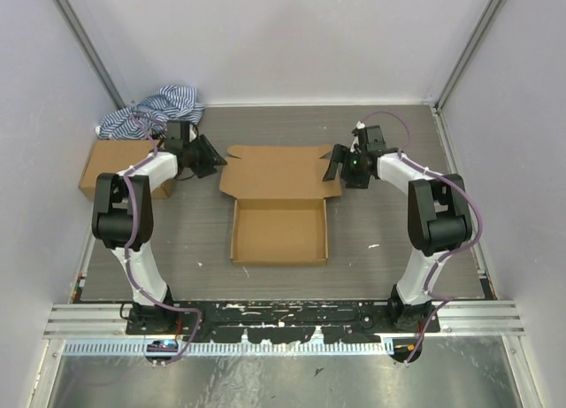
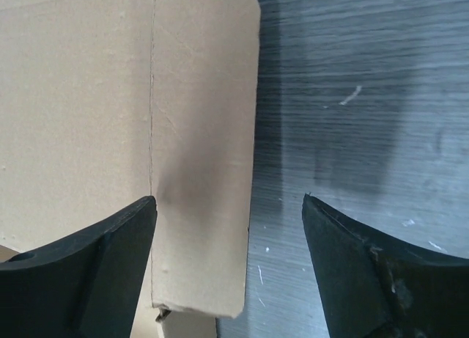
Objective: Fold the paper box
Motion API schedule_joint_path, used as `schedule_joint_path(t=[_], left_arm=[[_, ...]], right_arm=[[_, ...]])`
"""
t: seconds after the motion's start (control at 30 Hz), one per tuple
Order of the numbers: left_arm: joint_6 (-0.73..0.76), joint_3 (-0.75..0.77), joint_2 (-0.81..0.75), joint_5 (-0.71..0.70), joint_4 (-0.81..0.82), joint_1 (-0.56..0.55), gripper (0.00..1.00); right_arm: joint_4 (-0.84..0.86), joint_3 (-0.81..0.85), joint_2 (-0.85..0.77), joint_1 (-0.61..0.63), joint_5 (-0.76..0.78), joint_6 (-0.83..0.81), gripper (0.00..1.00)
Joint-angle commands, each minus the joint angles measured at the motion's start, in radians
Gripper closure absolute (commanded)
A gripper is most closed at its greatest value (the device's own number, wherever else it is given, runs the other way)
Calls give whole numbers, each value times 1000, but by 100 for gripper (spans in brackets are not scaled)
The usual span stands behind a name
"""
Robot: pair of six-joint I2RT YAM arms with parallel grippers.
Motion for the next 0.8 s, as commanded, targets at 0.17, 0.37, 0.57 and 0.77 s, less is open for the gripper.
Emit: schedule_joint_path(t=[0.17,0.37,0.57,0.77], left_arm=[[-5,55,60,110,73,1,51],[29,103,75,96,37,-11,57],[71,159,103,80,-17,-46,60],[123,223,132,27,-115,-82,61]], right_arm=[[125,80,104,-6,-201,16,39],[130,82,76,-5,-208,24,62],[84,116,43,-3,-199,6,66],[4,168,32,34,-132,-35,66]])
